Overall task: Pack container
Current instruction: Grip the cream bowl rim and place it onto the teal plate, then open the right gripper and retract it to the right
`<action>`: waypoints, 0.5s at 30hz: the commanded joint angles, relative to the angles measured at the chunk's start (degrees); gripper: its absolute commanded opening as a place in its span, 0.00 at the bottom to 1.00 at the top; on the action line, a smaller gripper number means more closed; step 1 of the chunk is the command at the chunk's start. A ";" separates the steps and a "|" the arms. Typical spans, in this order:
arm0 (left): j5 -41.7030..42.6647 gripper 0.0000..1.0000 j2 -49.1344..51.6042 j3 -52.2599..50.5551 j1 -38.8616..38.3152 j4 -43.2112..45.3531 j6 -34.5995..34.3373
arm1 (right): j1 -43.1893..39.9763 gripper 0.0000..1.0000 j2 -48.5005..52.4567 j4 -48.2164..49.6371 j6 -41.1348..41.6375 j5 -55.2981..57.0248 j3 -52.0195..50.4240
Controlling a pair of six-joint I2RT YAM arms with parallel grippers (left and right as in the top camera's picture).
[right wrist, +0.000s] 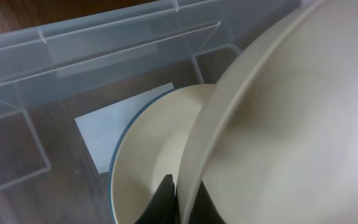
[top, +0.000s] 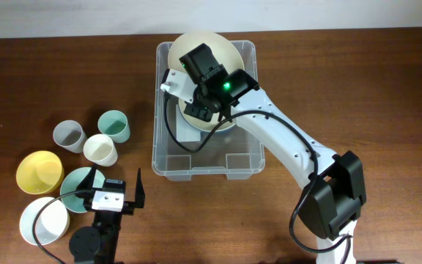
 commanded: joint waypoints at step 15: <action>0.83 0.99 -0.39 -0.11 -0.13 -0.26 0.68 | -4.02 0.36 -7.52 1.25 18.16 23.74 1.07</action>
